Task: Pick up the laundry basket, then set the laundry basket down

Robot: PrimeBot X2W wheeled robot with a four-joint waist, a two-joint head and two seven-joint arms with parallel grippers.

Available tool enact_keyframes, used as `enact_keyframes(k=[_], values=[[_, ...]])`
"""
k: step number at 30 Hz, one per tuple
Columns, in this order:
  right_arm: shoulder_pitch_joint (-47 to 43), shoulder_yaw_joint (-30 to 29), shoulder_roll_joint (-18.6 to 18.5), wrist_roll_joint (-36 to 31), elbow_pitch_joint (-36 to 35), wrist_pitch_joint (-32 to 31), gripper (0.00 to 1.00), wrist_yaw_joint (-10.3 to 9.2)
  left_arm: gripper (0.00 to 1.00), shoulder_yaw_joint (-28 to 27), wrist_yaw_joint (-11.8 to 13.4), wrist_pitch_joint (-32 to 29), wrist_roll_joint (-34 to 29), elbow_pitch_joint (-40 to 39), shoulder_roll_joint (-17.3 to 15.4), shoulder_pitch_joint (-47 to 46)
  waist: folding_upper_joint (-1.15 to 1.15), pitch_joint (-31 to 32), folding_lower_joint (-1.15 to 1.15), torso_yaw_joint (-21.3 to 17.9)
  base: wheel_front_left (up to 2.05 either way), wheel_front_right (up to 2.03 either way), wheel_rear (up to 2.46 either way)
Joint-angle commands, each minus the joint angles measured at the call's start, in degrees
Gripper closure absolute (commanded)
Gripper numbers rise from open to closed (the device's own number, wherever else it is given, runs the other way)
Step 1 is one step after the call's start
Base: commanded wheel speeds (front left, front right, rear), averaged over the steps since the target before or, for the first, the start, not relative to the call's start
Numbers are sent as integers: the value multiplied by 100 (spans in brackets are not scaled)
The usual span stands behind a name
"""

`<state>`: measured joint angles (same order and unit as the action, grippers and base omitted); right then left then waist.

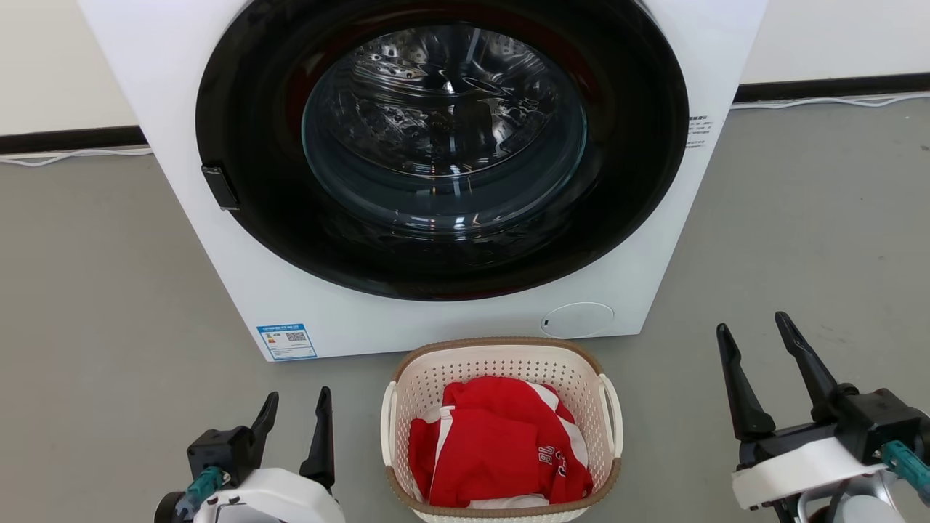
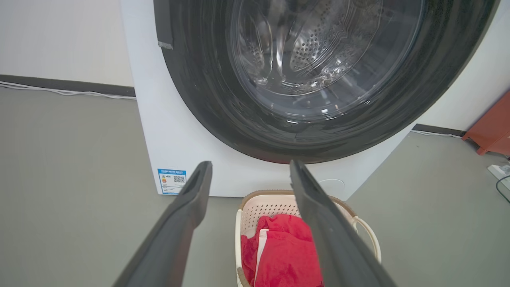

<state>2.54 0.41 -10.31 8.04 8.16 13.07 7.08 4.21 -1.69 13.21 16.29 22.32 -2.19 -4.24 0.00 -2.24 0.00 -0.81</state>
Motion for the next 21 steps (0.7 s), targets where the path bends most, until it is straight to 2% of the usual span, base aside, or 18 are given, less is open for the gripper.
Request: enact_keyframes(k=[1,6,21], values=[[106,148,-126,-205,-192,112,0,39,0,-128,53,97,-203,-108,-65,-295,0,-2,0,4,0,0,0],[106,169,-163,-555,-255,193,0,41,0,-113,78,179,-521,-67,-69,-324,0,-11,0,6,0,0,0],[129,-136,32,-555,43,193,0,41,0,-137,47,179,-522,-20,-69,-331,0,-21,0,-10,0,0,0]])
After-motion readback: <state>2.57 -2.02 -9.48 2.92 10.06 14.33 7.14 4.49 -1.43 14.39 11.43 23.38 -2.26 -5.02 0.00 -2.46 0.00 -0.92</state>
